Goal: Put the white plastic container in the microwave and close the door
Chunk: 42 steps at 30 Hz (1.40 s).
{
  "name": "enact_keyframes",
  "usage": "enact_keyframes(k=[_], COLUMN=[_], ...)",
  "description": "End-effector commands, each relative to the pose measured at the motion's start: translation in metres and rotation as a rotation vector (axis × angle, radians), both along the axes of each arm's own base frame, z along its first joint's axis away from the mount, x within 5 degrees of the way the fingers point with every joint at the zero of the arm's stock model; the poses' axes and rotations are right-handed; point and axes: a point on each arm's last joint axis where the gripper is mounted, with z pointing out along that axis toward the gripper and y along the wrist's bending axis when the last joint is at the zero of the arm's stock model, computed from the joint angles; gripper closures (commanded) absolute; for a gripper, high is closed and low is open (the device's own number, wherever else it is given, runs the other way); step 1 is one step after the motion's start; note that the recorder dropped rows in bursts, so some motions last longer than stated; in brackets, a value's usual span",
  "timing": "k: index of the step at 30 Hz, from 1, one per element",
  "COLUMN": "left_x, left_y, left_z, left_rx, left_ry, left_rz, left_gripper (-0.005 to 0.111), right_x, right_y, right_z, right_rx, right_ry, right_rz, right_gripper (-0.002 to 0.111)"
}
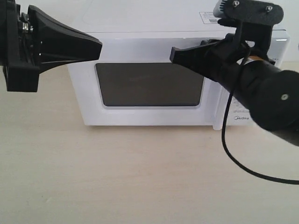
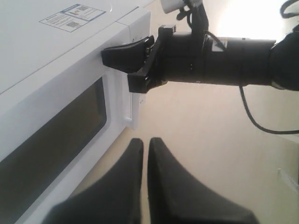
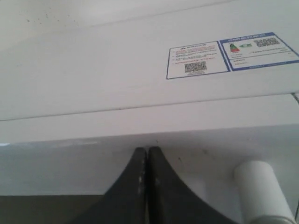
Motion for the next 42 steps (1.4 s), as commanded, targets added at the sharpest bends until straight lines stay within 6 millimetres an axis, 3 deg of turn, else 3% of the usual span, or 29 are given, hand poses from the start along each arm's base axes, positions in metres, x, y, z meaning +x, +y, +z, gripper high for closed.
enact_keyframes(k=[1, 7, 17, 23, 29, 42], left_x=[-0.002, -0.002, -0.003, -0.003, -0.003, -0.003], left_y=[-0.001, -0.001, -0.002, -0.002, -0.002, -0.002], left_z=[0.001, 0.002, 0.004, 0.005, 0.005, 0.005], left_rx=[-0.013, -0.020, -0.065, -0.070, -0.070, -0.070], left_ry=[0.005, 0.004, 0.029, 0.029, 0.029, 0.029], left_rz=[-0.007, 0.002, -0.007, -0.003, -0.003, -0.003], left_gripper=[0.102, 0.102, 0.102, 0.102, 0.102, 0.102], right_x=[-0.017, -0.058, -0.142, -0.174, -0.191, -0.193], right_y=[-0.006, -0.012, -0.043, -0.061, -0.072, -0.074], right_z=[0.030, 0.063, 0.114, 0.129, 0.135, 0.136], right_rx=[-0.040, -0.219, -0.102, -0.083, -0.071, -0.067], right_ry=[-0.013, -0.038, -0.094, -0.170, -0.221, -0.232], right_rz=[0.108, 0.388, 0.705, 0.773, 0.796, 0.795], right_gripper=[0.108, 0.108, 0.108, 0.108, 0.108, 0.108])
